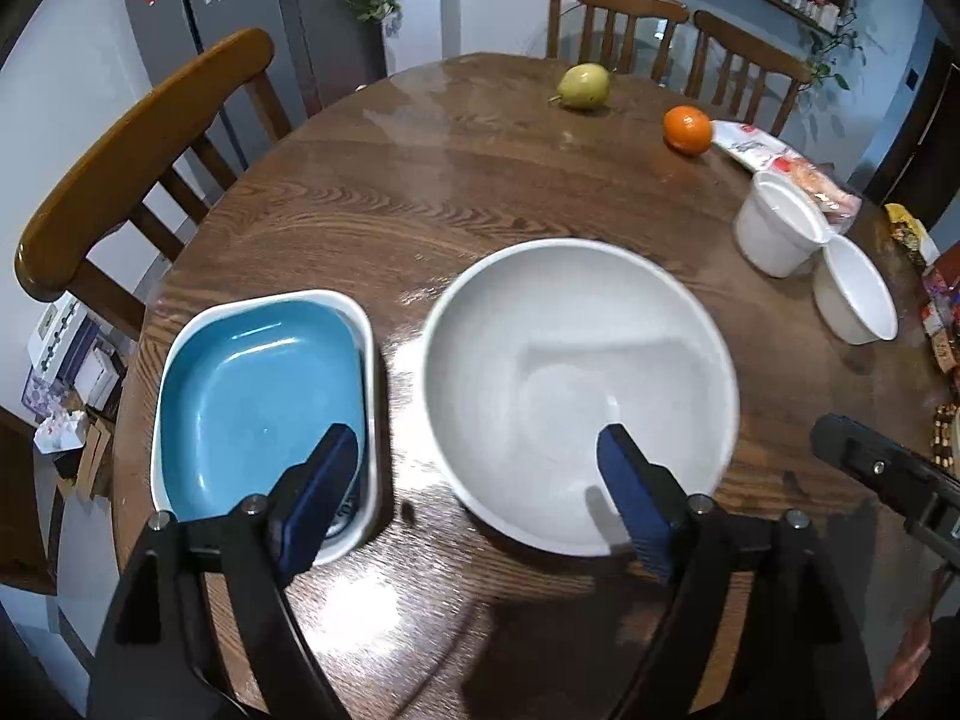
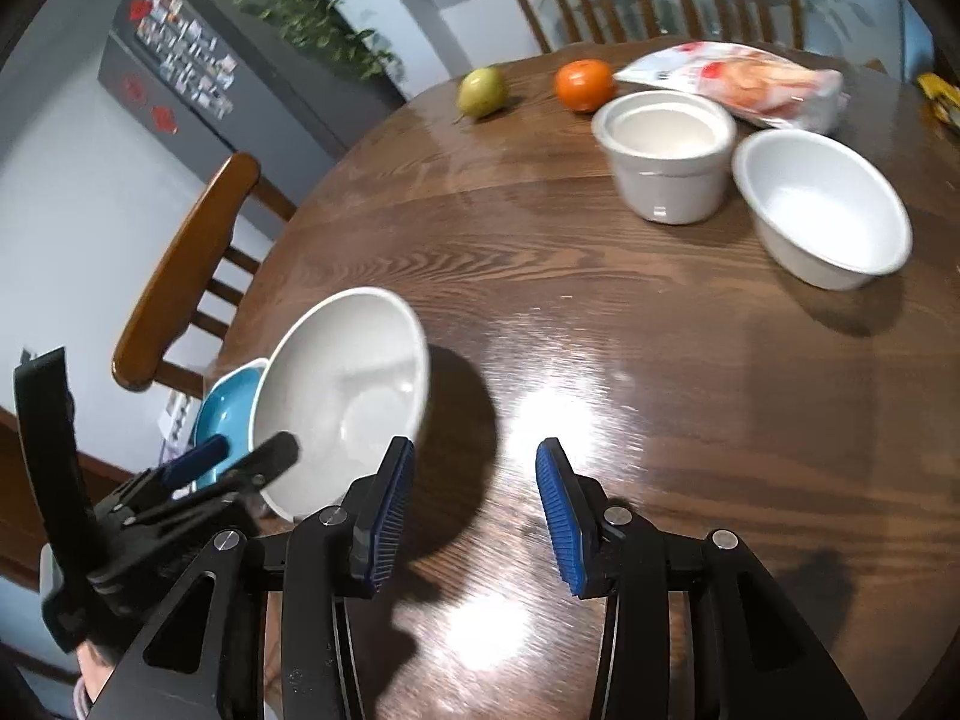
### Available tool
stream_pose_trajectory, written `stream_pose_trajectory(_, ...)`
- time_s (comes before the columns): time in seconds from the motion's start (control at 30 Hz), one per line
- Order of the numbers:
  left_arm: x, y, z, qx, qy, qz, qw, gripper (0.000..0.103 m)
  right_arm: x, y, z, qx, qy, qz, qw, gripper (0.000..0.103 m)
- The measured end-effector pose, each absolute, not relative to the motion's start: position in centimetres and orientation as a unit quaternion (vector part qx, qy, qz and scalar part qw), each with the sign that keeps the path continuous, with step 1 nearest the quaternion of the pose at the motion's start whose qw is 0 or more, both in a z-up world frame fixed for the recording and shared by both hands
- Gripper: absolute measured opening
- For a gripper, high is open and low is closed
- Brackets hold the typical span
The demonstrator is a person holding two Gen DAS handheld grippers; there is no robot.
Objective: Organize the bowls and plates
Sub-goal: 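Open both grippers to release the large bowl and withdraw, then move both grippers to the rim of the medium white bowl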
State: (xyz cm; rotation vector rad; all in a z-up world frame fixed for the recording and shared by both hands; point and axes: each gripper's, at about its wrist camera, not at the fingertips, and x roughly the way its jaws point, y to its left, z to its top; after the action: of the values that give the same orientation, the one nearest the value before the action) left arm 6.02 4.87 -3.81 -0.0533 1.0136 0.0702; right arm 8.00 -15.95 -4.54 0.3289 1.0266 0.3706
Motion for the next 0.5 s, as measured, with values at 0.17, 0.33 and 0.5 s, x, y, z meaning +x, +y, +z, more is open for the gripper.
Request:
stream_pose_trajectory(0.17,5.6,1.8,-2.8,-0.016,0.478,0.006,0.878,0.081,6.4,-20.8,-4.3,0.176,0.474,0.135,0.852,0.043)
stream_pose_trajectory(0.33,5.4,-2.1,-2.2,-0.002,0.473,-0.026,0.881,0.081,4.7,-25.7,-3.7,0.188,0.459,0.097,0.863,0.043)
stream_pose_trajectory(0.5,5.4,-6.1,-1.7,0.019,0.465,-0.053,0.883,0.081,3.5,-29.9,-2.9,0.192,0.444,0.062,0.873,0.043)
